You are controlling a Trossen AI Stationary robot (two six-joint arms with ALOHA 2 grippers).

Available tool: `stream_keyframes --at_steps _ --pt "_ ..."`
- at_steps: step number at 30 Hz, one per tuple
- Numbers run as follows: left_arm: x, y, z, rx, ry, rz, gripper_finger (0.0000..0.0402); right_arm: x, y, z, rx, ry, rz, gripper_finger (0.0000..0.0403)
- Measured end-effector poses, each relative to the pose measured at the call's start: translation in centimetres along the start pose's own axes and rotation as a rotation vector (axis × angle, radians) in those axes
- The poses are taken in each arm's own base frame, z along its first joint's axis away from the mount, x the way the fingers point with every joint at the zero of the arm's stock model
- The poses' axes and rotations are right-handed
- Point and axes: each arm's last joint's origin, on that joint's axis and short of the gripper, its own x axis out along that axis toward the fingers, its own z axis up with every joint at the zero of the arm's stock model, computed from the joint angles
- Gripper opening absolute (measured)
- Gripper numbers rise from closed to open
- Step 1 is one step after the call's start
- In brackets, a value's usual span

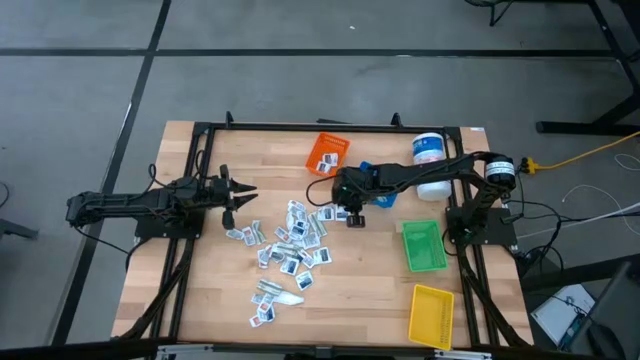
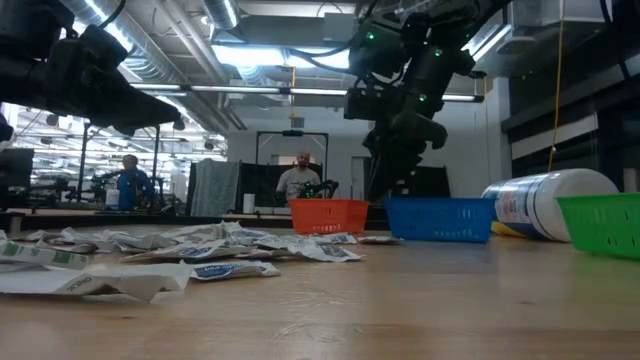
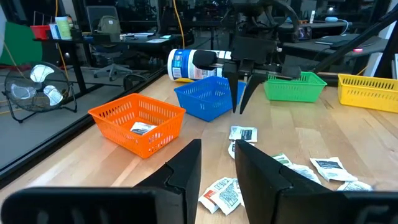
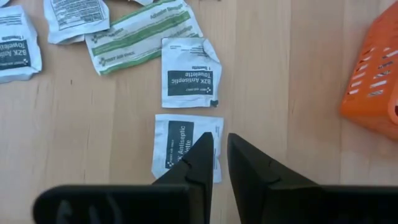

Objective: Pick & Place First Aid Supplies
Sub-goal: Put the gray towelette pack into the orange basket

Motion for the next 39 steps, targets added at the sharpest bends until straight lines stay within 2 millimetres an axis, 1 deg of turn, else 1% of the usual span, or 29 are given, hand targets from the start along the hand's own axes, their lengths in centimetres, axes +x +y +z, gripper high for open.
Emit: stream_keyframes --at_steps 5,10,14,17,20,24,27,31,35,39 --pt "0.0 0.0 0.0 0.0 0.0 0.0 0.009 0.0 0.0 0.0 0.069 -0.002 0.0 0.0049" --pt "0.0 0.0 0.0 0.0 -0.001 0.0 0.0093 0.0 0.0 0.1 0.066 -0.012 -0.002 0.0049" --pt "0.0 0.0 0.0 0.0 0.0 0.0 0.0091 0.0 0.5 0.2 0.059 -0.013 0.005 0.0053" --pt "0.0 0.0 0.0 0.0 0.0 0.0 0.0091 0.0 1.0 0.3 0.043 -0.014 0.013 0.007" --pt "0.0 0.0 0.0 0.0 -0.001 0.0 0.0093 0.0 1.7 0.4 0.003 -0.015 0.016 0.0099" --pt "0.0 0.0 0.0 0.0 0.0 0.0 0.0092 0.1 2.5 0.7 -0.029 -0.015 -0.058 0.0139" --pt "0.0 0.0 0.0 0.0 0.0 0.0 0.0091 0.5 3.3 0.9 -0.115 -0.022 -0.072 0.0158" --pt "0.0 0.0 0.0 0.0 0.0 0.0 0.0093 1.6 4.2 1.3 -0.176 -0.048 -0.067 0.0167" --pt "0.0 0.0 0.0 0.0 0.0 0.0 0.0092 2.8 4.5 1.5 -0.235 -0.072 -0.072 0.0167" --pt "0.0 0.0 0.0 0.0 0.0 0.0 0.0091 3.8 4.4 1.0 -0.238 -0.029 -0.067 0.0167"
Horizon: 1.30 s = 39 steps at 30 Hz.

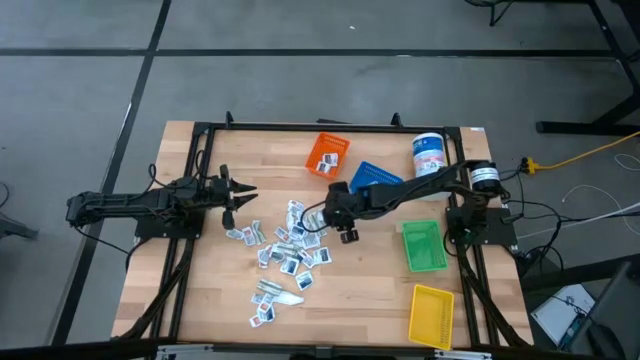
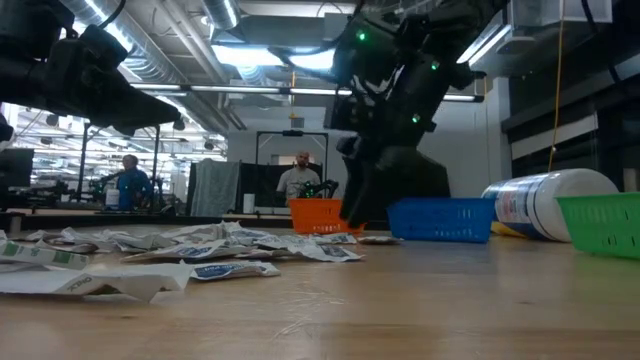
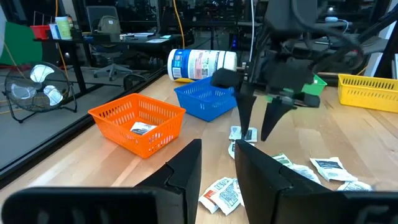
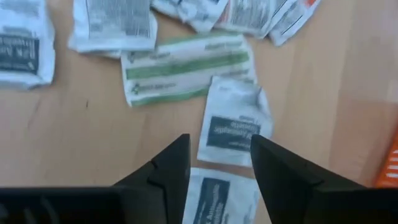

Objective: Pick & Place First Aid Supplies
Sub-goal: Put the gray towelette pack into the orange basket

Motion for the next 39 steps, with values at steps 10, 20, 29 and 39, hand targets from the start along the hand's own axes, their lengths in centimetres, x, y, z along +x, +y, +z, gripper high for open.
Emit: stream_keyframes --at_steps 10,20,29,39 --pt "0.0 0.0 0.0 0.0 0.0 0.0 0.0091 0.1 0.1 -1.2 0.023 0.119 0.037 0.0168" --pt "0.0 0.0 0.0 0.0 0.0 0.0 0.0091 1.3 -1.2 -2.4 0.118 0.162 0.09 0.0104" --pt "0.0 0.0 0.0 0.0 0.0 0.0 0.0091 1.4 -1.2 -2.4 0.102 0.161 0.087 0.0007" --pt "0.0 0.0 0.0 0.0 0.0 0.0 0.0091 0.0 -2.3 -0.7 0.032 0.201 0.092 0.0006"
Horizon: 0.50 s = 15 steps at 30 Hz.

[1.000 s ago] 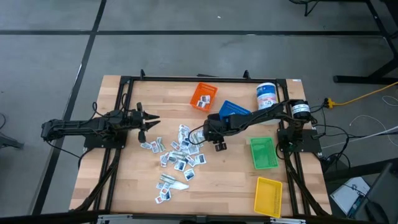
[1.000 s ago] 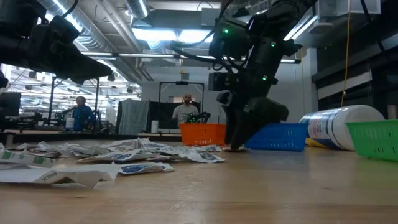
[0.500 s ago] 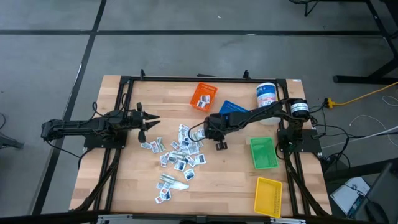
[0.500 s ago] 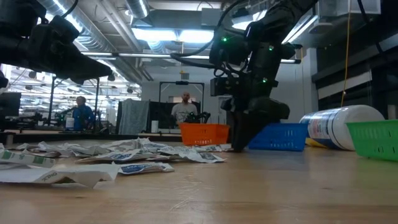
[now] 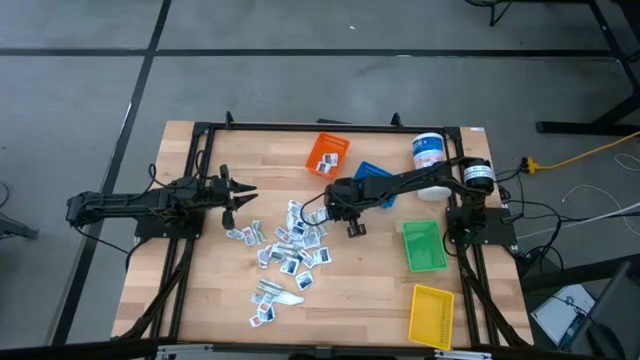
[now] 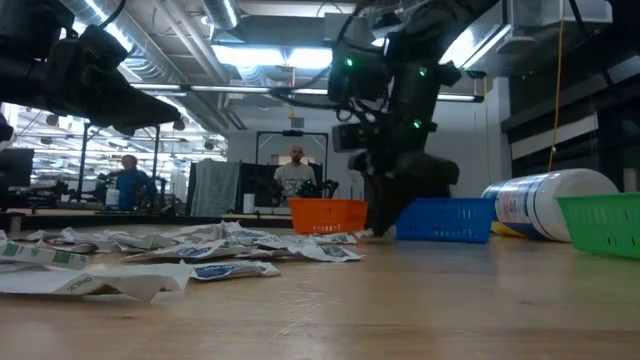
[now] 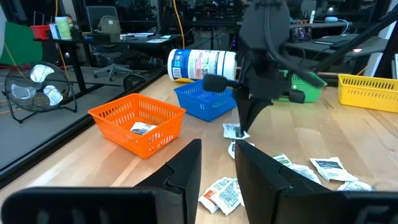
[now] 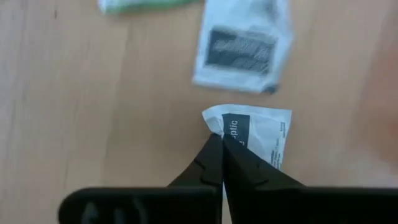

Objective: Pick & Place First Aid Supplies
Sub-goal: Put the gray towelette pack into the orange basket

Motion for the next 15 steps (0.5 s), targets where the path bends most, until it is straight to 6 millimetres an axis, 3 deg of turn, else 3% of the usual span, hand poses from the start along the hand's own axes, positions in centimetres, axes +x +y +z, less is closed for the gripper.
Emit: stream_keyframes --at_steps 6,15 --pt "0.0 0.0 0.0 0.0 0.001 0.0 0.0093 -2.0 -1.8 1.1 0.006 0.003 -0.001 0.0004" --pt "0.0 0.0 0.0 0.0 0.0 0.0 0.0092 -5.7 -6.1 2.9 0.013 -0.079 -0.06 0.001"
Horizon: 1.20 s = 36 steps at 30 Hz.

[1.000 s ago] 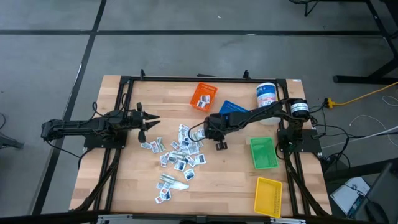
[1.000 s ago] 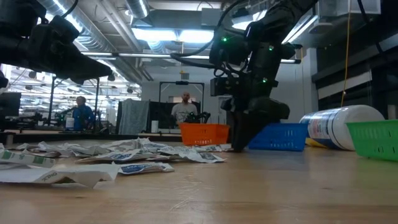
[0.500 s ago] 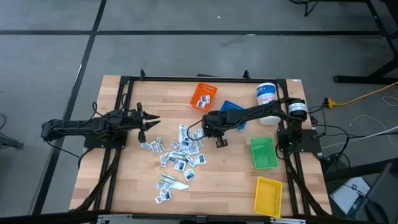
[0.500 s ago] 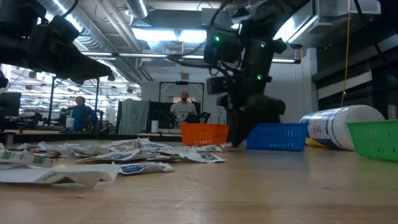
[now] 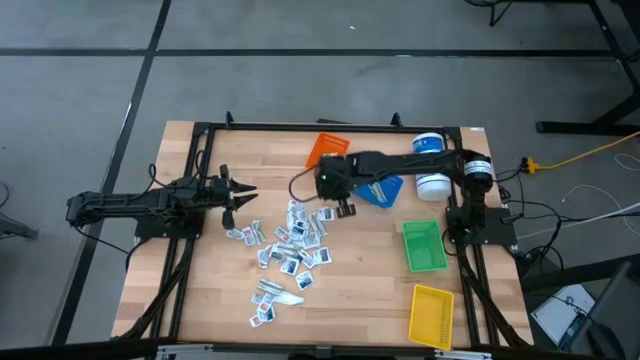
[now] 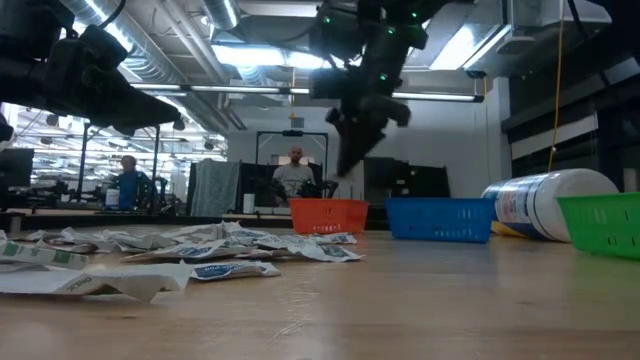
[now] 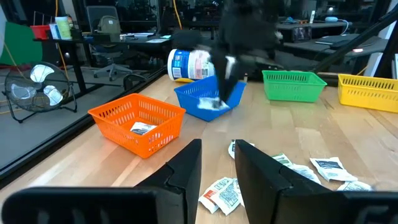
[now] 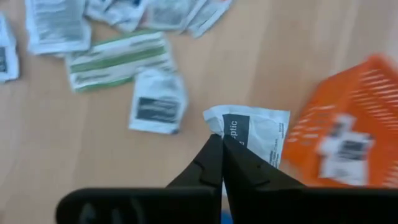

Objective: Pick & Place First Aid Supplies
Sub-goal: Put the gray towelette pack into the orange basket

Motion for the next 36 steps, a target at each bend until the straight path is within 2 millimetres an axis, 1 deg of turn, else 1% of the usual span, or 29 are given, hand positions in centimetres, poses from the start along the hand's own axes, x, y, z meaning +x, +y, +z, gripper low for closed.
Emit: stream_keyframes --at_steps 3,6,12,15,18,27,36 --pt "0.0 0.0 0.0 0.0 0.0 0.0 0.0093 -0.9 -2.0 0.2 0.024 -0.032 -0.034 0.0006" --pt "0.0 0.0 0.0 0.0 0.0 0.0 0.0091 -1.3 -3.8 -0.2 0.042 -0.048 -0.06 0.0003" --pt "0.0 0.0 0.0 0.0 0.0 0.0 0.0093 -0.9 -7.6 -1.8 0.139 -0.112 -0.131 0.0009" --pt "0.0 0.0 0.0 0.0 0.0 0.0 0.0092 -0.1 -8.9 -2.2 0.225 -0.151 -0.122 0.0011" --pt "0.0 0.0 0.0 0.0 0.0 0.0 0.0091 0.6 -9.4 -2.4 0.266 -0.158 -0.116 0.0012" --pt "0.0 0.0 0.0 0.0 0.0 0.0 0.0091 3.3 -9.2 -2.7 0.267 -0.115 -0.086 0.0013" --pt "0.0 0.0 0.0 0.0 0.0 0.0 0.0092 3.4 -9.4 -2.7 0.385 -0.12 -0.088 0.0013"
